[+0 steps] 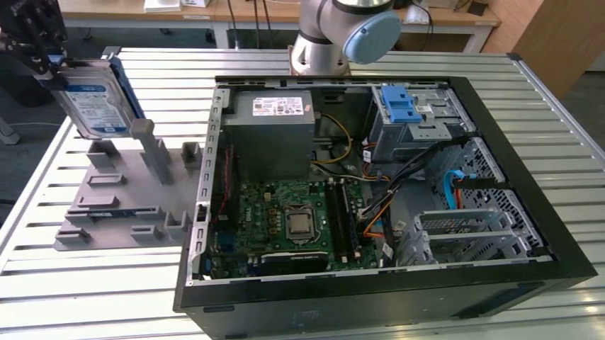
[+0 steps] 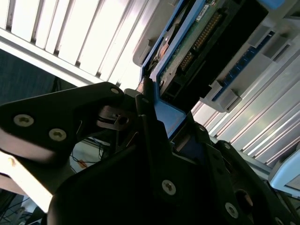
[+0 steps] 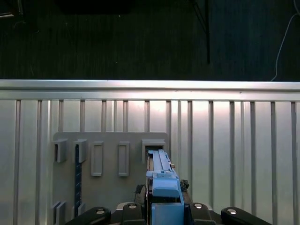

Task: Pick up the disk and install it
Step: 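Pick up the disk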

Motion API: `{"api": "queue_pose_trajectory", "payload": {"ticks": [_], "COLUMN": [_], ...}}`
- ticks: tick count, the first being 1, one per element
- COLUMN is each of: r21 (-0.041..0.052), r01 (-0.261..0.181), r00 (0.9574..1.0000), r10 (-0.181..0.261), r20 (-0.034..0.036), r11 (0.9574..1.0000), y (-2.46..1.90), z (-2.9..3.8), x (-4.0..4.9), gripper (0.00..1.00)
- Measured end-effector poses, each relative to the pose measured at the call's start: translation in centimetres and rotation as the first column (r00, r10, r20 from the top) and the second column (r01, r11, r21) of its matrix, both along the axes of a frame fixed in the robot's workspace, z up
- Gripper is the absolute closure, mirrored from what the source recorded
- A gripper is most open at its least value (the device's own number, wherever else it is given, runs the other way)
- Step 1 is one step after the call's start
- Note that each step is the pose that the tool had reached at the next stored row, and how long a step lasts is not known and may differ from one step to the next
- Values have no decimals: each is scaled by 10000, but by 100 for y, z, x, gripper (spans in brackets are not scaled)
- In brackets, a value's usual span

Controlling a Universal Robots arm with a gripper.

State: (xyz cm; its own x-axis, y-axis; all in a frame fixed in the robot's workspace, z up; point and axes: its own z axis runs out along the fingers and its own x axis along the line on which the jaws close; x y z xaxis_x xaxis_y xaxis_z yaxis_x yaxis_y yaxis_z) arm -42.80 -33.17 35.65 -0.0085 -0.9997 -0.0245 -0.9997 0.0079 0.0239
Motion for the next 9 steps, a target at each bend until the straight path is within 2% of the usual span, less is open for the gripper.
{"api": "queue_pose_trajectory", "payload": {"ticks": [9], "r21": [47], "r01": [0], "r00": [10000], "r10": [0], "r20": [0], "r11": [10000], "y": [0], "z": [105], "x": [0], "gripper": [64]}}
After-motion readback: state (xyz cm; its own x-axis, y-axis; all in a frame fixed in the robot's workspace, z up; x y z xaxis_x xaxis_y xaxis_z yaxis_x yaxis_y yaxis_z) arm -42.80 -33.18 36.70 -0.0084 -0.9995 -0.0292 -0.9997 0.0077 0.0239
